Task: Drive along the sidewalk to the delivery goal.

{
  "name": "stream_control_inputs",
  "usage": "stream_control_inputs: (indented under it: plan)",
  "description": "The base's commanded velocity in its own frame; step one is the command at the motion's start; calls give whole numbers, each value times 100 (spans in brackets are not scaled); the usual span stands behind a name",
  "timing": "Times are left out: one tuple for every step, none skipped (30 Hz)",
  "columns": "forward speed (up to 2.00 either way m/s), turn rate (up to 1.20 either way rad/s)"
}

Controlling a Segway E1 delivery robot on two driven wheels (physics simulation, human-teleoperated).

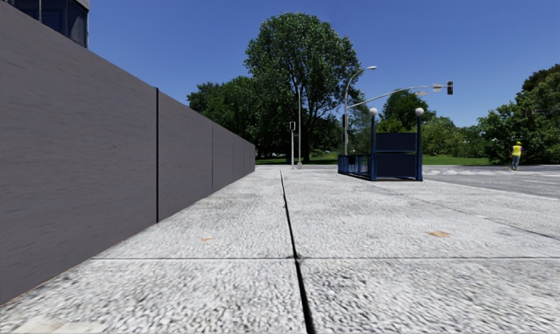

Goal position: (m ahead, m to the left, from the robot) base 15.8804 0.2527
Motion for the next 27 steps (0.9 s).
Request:
stream_control_inputs:
  plan:
    - [200,0]
    - [200,0]
    - [200,0]
    - [200,0]
    - [200,0]
    - [200,0]
    - [200,0]
    - [200,0]
    - [200,0]
    - [200,0]
    - [200,0]
    - [200,0]
    - [200,0]
    - [200,0]
    - [200,0]
    - [200,0]
    - [200,0]
    - [200,0]
    - [200,0]
    - [200,0]
    - [200,0]
    - [200,0]
    - [200,0]
    - [200,0]
    - [200,0]
    - [200,0]
    - [200,0]
